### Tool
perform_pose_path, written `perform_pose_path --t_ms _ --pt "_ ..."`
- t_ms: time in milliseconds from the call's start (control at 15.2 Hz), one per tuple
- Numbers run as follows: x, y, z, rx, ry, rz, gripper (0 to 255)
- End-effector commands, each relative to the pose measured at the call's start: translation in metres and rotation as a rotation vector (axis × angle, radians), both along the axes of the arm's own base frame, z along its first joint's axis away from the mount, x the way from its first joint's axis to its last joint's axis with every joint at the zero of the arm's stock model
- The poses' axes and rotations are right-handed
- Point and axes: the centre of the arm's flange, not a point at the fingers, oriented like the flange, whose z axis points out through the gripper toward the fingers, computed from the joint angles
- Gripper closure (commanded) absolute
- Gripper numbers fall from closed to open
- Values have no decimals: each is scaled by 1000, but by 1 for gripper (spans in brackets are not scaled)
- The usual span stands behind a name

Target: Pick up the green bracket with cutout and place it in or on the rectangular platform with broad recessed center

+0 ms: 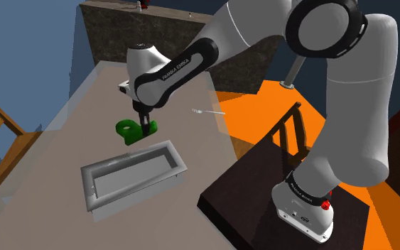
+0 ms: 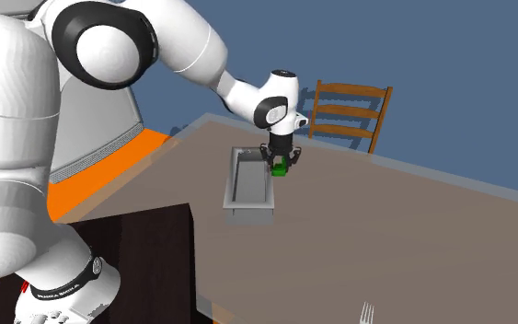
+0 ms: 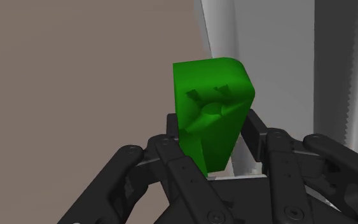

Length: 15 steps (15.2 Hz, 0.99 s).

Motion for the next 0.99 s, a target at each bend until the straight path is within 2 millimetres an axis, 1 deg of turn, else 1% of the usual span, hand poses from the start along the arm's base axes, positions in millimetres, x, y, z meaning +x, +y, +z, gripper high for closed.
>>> perform_pose_path --t_ms 0,396,462,924 --pt "-22 16 -2 1 -1 -1 255" --pt "-83 65 -11 1 -1 -1 255" --pt "-98 77 -14 1 -1 -1 255" --pt "-98 77 -51 1 -1 -1 255"
